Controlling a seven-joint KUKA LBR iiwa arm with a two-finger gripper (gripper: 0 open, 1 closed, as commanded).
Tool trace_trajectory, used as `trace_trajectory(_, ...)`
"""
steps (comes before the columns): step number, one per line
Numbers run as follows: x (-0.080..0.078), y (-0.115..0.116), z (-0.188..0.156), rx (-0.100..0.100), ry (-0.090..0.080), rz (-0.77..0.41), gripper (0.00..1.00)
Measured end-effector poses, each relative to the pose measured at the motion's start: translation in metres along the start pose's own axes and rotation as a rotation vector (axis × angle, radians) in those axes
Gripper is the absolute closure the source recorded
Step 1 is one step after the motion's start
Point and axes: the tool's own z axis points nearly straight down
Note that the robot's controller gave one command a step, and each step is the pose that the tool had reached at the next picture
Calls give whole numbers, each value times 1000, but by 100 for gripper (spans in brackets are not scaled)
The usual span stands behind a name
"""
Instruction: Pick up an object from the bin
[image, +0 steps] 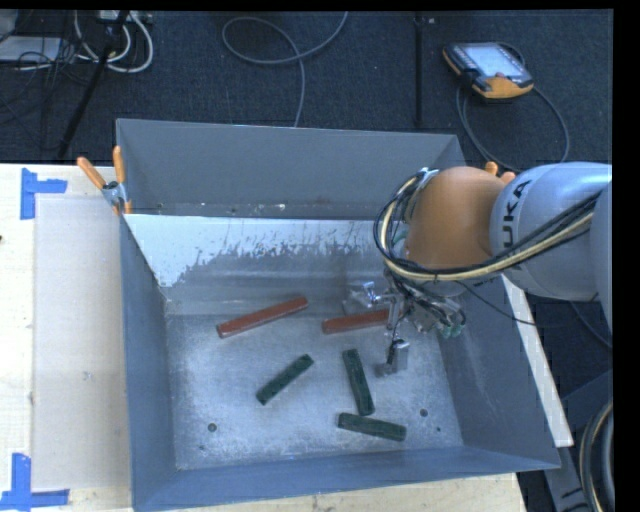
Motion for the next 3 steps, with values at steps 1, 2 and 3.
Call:
trace_trajectory(1, 0, 0, 0, -1, 1, 2, 100)
trace_trajectory(2, 0, 0, 0, -1, 1, 2, 100)
trace_trajectory(3, 15, -8, -146, 1, 0, -18, 100)
